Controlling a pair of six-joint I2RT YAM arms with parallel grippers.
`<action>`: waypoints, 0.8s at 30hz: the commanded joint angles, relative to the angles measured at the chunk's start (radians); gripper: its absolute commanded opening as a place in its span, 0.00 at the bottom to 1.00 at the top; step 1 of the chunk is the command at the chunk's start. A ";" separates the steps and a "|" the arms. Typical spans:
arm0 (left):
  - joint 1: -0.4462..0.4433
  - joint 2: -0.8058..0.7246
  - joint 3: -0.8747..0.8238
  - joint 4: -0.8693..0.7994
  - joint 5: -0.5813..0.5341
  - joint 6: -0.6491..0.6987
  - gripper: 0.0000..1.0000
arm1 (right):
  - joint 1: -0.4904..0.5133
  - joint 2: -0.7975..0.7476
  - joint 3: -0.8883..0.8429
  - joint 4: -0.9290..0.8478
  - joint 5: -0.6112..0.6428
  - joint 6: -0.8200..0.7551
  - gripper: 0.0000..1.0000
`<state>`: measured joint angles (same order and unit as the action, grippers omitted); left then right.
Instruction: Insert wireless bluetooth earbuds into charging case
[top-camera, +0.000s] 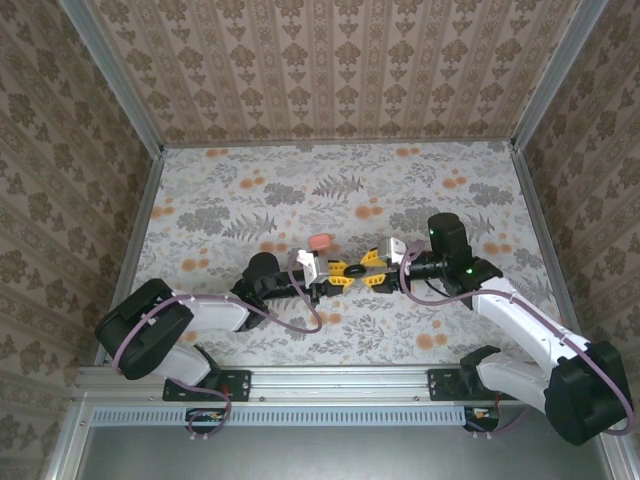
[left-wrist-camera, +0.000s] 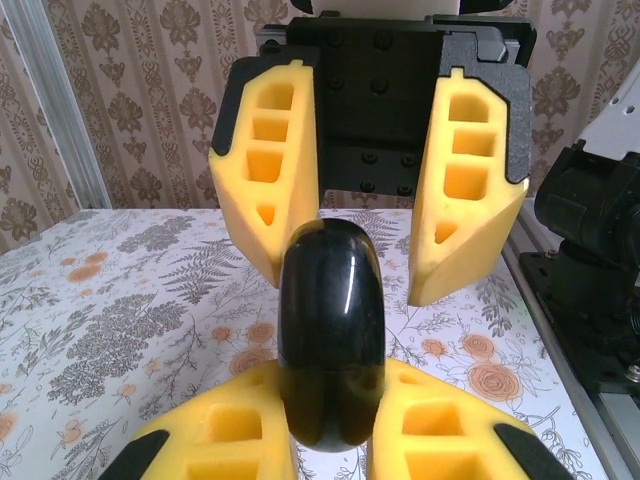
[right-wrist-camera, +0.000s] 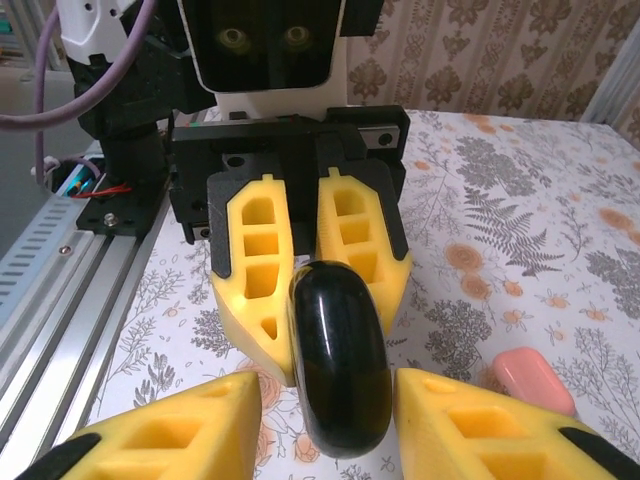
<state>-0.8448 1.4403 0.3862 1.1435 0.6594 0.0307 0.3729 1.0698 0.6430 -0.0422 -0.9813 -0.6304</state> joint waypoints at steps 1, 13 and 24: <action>-0.003 -0.028 0.020 0.010 0.028 0.001 0.14 | 0.000 0.023 0.048 -0.047 -0.064 -0.049 0.37; -0.003 -0.037 0.018 -0.003 0.008 0.003 0.23 | 0.000 0.051 0.079 -0.104 -0.031 -0.084 0.24; -0.002 -0.038 -0.037 -0.010 -0.164 0.016 0.72 | -0.006 0.062 0.116 -0.189 0.150 0.002 0.23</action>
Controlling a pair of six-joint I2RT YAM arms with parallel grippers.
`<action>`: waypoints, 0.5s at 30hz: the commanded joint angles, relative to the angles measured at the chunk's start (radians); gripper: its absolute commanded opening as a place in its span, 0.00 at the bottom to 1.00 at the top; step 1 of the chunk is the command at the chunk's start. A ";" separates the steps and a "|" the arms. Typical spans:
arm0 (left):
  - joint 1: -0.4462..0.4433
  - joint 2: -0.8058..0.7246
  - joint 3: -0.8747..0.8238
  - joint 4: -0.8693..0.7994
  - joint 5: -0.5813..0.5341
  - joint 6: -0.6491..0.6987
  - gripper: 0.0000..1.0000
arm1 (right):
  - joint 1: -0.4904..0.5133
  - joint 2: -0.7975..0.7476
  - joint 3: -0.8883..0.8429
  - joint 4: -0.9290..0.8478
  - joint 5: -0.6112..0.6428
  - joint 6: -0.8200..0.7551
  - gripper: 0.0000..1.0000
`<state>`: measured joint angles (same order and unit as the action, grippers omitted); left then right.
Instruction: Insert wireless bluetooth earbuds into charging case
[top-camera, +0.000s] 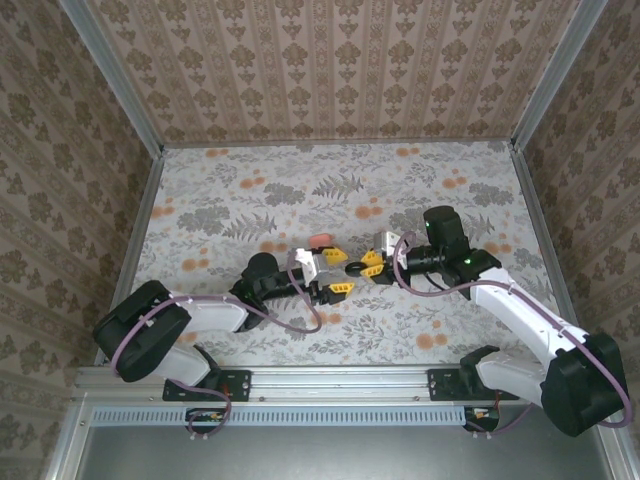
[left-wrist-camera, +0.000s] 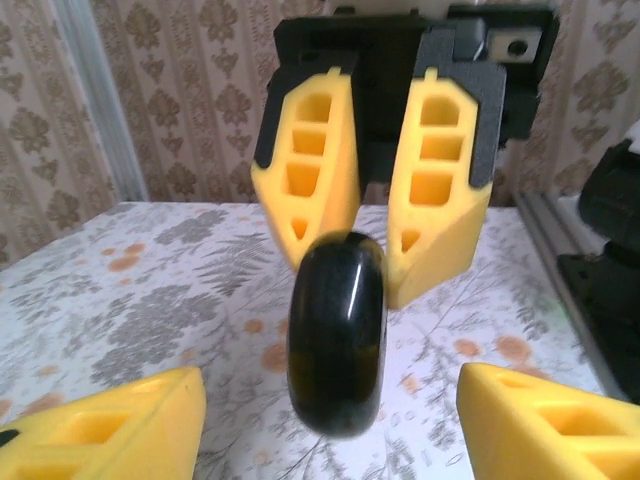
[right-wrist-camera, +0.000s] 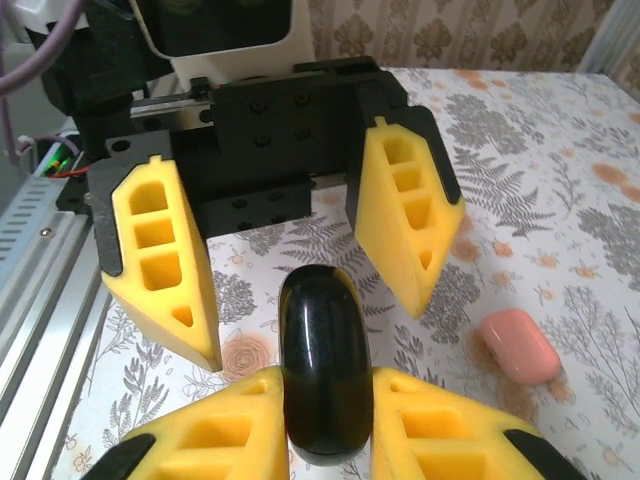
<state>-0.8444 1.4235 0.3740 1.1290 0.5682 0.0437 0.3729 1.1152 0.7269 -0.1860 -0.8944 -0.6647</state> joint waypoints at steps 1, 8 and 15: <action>-0.001 -0.023 -0.034 0.006 -0.099 -0.002 0.75 | -0.006 0.024 0.035 -0.048 0.080 0.052 0.24; 0.004 -0.051 -0.103 -0.006 -0.316 -0.049 0.82 | -0.007 0.139 0.092 -0.080 0.171 0.158 0.24; 0.019 -0.171 -0.116 -0.277 -0.703 -0.137 0.92 | -0.008 0.322 0.204 -0.100 0.248 0.270 0.22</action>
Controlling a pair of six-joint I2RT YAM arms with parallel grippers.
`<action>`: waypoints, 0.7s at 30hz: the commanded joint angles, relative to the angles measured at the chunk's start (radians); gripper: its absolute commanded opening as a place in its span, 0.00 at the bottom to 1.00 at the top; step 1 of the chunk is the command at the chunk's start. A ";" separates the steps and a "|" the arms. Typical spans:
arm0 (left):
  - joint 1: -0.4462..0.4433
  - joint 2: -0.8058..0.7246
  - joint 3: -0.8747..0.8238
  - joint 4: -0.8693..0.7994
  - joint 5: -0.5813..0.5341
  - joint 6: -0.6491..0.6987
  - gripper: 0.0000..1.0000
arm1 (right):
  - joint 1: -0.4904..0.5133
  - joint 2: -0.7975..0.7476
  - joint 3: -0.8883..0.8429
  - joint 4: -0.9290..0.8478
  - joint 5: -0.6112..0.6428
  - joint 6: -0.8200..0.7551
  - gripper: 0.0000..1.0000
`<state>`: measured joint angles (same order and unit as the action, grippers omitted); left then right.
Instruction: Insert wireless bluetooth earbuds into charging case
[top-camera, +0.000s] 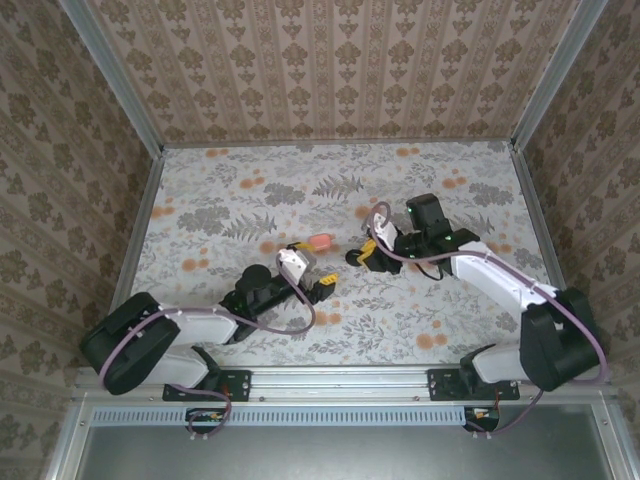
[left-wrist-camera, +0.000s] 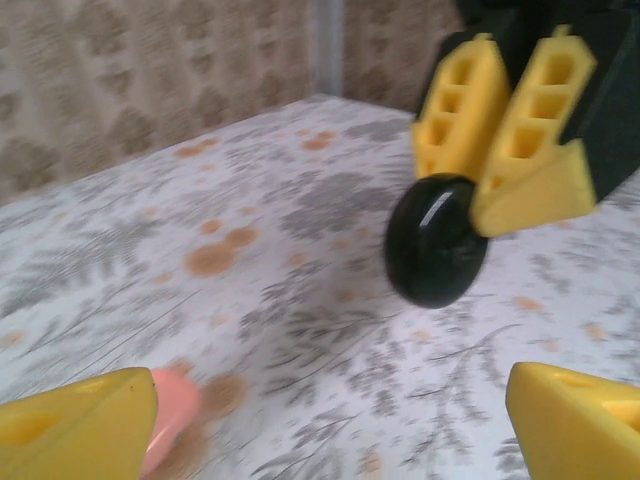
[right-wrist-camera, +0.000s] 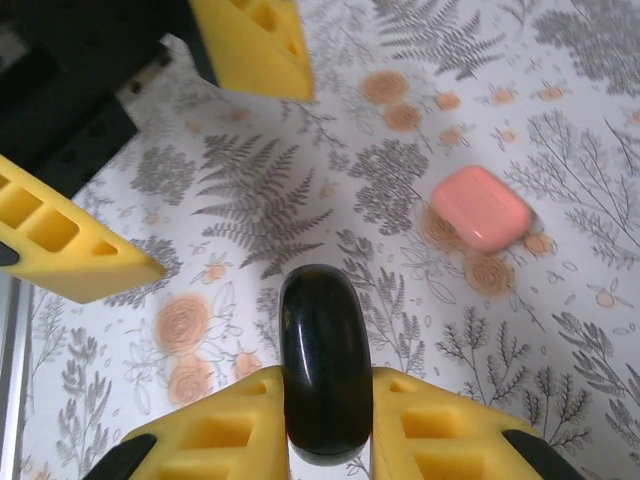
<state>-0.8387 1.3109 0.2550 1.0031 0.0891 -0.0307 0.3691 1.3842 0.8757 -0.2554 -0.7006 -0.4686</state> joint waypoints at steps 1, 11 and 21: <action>0.018 -0.084 0.015 -0.223 -0.292 -0.086 0.93 | -0.004 0.077 0.073 -0.036 0.063 0.091 0.22; 0.146 -0.292 -0.020 -0.576 -0.525 -0.281 0.98 | -0.002 0.354 0.290 -0.116 0.111 0.250 0.21; 0.188 -0.405 -0.059 -0.665 -0.555 -0.294 1.00 | -0.002 0.542 0.474 -0.205 0.151 0.303 0.20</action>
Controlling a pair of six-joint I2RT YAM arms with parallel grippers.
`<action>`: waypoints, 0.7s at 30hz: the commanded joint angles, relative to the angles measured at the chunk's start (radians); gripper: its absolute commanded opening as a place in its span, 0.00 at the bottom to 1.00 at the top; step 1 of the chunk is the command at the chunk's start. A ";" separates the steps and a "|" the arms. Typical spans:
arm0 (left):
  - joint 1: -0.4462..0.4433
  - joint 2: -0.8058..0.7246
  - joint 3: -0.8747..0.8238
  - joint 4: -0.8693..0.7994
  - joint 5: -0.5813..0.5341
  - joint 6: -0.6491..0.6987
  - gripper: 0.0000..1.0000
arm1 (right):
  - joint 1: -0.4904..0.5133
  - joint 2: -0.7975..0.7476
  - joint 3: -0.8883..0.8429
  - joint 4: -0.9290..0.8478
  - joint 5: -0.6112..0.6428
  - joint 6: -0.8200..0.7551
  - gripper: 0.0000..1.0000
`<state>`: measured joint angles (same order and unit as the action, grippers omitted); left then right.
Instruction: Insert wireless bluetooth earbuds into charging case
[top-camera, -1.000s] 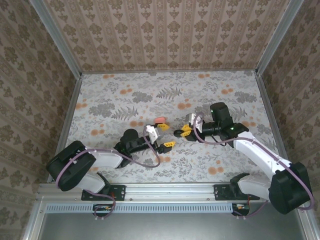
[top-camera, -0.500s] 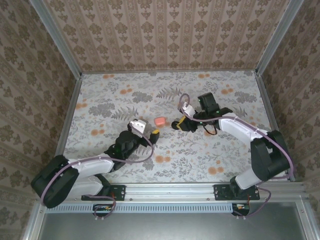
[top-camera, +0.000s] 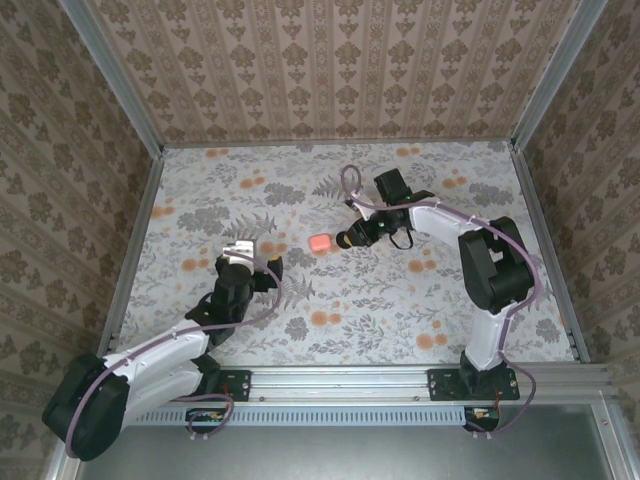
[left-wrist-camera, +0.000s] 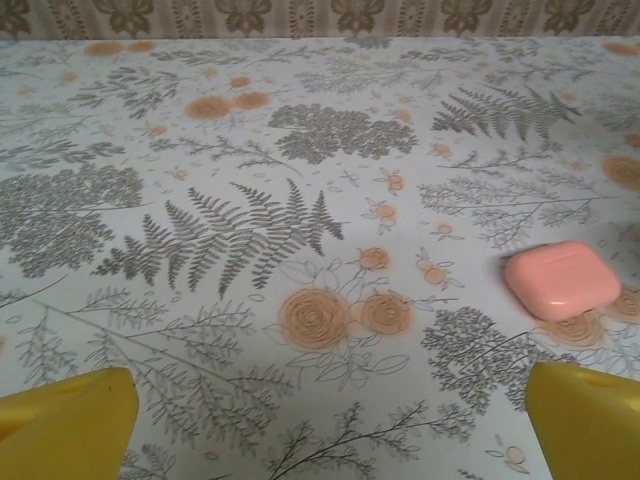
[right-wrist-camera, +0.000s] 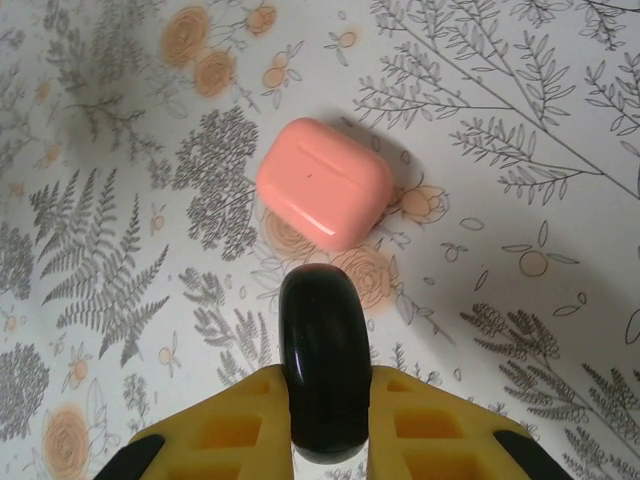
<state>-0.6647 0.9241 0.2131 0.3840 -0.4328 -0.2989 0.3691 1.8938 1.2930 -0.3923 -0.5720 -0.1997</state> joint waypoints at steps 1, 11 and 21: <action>0.017 -0.020 -0.018 -0.048 -0.033 -0.027 1.00 | -0.002 0.047 0.072 -0.081 0.029 0.038 0.20; 0.040 -0.007 -0.017 -0.059 -0.024 -0.025 1.00 | -0.001 0.133 0.175 -0.188 0.074 0.051 0.21; 0.066 0.031 -0.005 -0.046 -0.002 -0.023 1.00 | 0.001 0.175 0.220 -0.238 0.111 0.060 0.27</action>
<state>-0.6086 0.9478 0.2070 0.3367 -0.4416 -0.3073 0.3691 2.0438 1.4769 -0.5835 -0.4919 -0.1516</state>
